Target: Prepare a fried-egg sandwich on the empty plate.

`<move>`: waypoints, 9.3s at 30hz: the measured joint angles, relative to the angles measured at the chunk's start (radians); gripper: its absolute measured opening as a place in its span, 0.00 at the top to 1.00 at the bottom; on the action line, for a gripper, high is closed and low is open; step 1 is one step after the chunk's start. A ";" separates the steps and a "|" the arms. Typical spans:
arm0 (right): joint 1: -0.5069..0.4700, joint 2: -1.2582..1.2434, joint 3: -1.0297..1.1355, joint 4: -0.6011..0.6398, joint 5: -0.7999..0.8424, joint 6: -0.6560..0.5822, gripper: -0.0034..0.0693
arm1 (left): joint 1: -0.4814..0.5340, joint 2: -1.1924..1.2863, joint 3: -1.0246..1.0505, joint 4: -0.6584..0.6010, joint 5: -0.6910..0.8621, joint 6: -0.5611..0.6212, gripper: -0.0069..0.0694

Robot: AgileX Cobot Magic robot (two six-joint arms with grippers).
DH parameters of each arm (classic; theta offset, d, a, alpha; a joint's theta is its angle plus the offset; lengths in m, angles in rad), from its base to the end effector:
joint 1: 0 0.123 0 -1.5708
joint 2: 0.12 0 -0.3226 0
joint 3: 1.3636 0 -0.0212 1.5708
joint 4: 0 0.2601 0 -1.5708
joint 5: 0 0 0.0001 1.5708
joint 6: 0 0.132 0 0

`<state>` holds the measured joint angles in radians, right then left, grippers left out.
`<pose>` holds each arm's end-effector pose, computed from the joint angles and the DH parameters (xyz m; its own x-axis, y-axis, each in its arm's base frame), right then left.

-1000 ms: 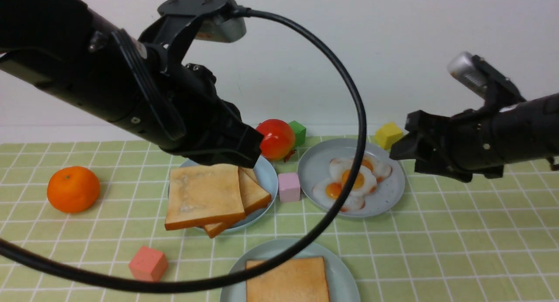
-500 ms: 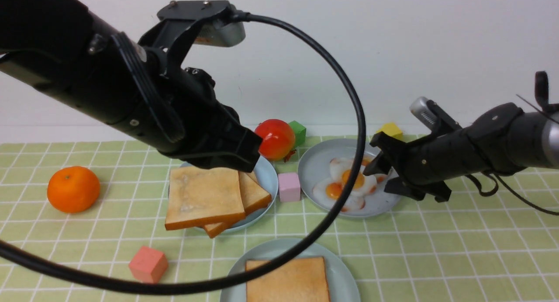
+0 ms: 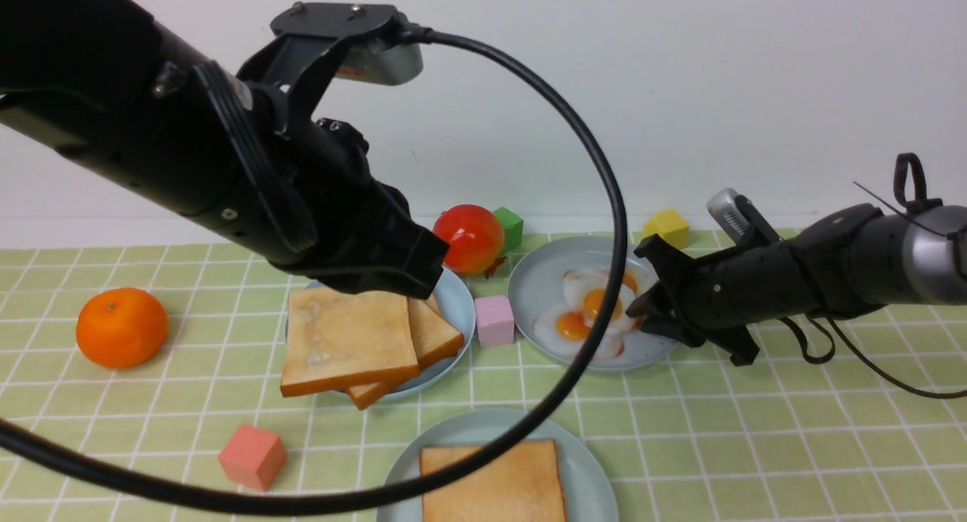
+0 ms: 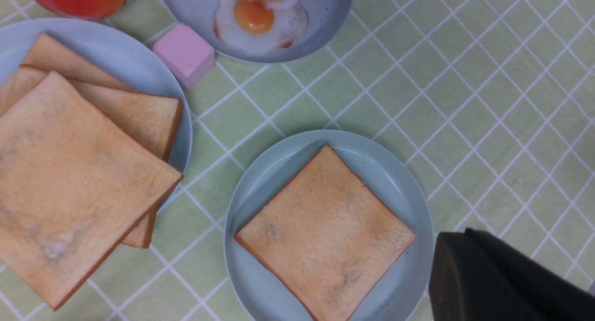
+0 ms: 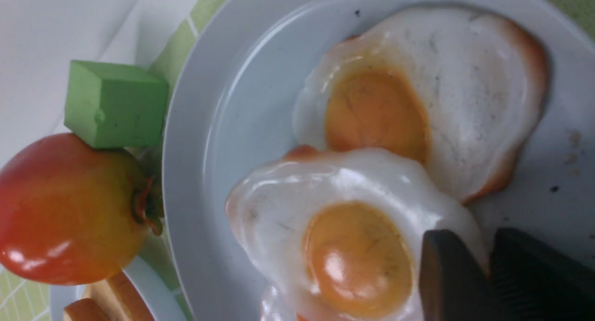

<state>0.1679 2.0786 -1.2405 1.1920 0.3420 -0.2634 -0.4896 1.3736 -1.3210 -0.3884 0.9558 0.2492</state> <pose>0.4602 0.1198 0.1253 -0.7475 0.6328 -0.2018 0.3818 0.6580 0.6491 0.2577 -0.1836 0.3777 -0.6717 0.3767 -0.6379 0.6320 0.7406 -0.2282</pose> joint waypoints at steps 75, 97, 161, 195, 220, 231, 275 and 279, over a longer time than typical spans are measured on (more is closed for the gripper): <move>0.008 -1.101 0.089 -0.810 0.726 0.084 0.59 | 0.372 -0.065 0.294 0.258 -0.299 -0.546 0.90; 0.183 -1.349 0.323 -0.309 0.644 -0.518 0.96 | 0.511 0.516 0.101 -0.281 -0.216 -0.031 0.39; 0.183 -1.511 0.370 -0.985 0.472 0.110 0.87 | 0.030 0.170 0.492 -0.364 -0.333 -0.036 0.42; 0.183 -2.001 1.112 -0.940 -0.278 0.310 0.80 | 0.030 -0.965 0.607 -0.105 0.099 -0.530 0.93; 0.183 -2.001 1.116 -0.940 -0.278 0.311 0.76 | 0.325 -1.366 1.193 0.421 -0.647 -0.363 0.93; 0.183 -2.001 1.116 -0.940 -0.278 0.311 0.74 | 0.373 -1.384 1.351 0.449 -0.556 -0.363 0.93; -0.006 -2.088 1.159 -1.077 -0.132 0.316 0.66 | 0.505 -1.384 1.352 0.450 -0.572 -0.363 0.90; -0.092 -2.089 1.214 -1.165 -0.028 0.371 0.65 | 0.505 -1.384 1.352 0.450 -0.573 -0.363 0.89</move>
<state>0.0755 -0.0109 -0.0267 0.0272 0.3137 0.1074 0.0149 -0.0108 0.0306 0.0614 0.3830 -0.1143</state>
